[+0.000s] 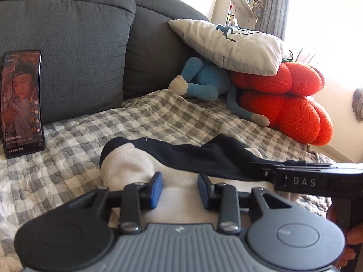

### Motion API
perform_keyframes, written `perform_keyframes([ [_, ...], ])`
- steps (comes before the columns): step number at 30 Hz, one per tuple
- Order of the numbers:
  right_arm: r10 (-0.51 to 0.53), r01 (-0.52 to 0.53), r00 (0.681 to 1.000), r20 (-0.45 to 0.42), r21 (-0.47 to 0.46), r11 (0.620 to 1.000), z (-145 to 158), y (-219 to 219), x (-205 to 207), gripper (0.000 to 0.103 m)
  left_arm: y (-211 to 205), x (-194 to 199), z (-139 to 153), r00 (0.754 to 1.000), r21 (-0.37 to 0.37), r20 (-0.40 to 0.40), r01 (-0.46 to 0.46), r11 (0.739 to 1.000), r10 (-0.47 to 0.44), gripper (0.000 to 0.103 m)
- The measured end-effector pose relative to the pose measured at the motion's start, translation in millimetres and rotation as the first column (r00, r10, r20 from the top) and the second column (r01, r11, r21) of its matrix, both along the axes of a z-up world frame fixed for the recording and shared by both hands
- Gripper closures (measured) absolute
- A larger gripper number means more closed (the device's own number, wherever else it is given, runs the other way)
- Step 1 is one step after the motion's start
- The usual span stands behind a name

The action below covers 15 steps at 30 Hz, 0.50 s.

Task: Fold clothes
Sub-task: 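Release the folded bundle and withdraw both grippers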

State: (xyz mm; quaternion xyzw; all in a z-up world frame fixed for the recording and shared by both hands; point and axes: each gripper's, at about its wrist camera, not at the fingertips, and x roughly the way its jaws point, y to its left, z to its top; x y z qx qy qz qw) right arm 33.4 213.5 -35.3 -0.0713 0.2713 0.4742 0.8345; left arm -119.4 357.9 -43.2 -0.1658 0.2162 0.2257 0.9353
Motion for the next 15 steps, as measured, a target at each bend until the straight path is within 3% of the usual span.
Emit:
perform_keyframes([
  [2, -0.01, 0.01, 1.0, -0.001, -0.004, 1.0, 5.0, 0.9, -1.8, 0.059, 2.1, -0.5, 6.0, 1.0, -0.027, -0.008, -0.009, 1.0, 0.009, 0.064],
  [4, -0.022, 0.022, 1.0, -0.011, 0.005, 1.0, 12.1, -5.3, -5.3, 0.057, 4.1, -4.6, 13.6, 1.0, -0.082, 0.0, -0.016, 0.997, 0.016, 0.051],
  [7, -0.041, 0.041, 0.999, -0.025, 0.019, 0.999, 22.8, -14.7, -10.5, 0.052, -5.7, -9.5, 27.8, 0.999, -0.085, -0.037, -0.028, 0.996, 0.025, 0.037],
  [10, -0.071, 0.072, 0.996, -0.06, 0.014, 0.997, 32.4, -28.6, -14.7, 0.042, -17.9, -12.1, 41.3, 0.994, -0.08, -0.104, -0.037, 0.996, 0.029, 0.025],
  [15, -0.11, 0.109, 0.988, -0.111, -0.014, 0.994, 46.8, -49.8, -23.0, 0.023, -35.1, -16.0, 59.9, 0.982, -0.114, -0.188, -0.054, 0.992, 0.032, 0.013],
])
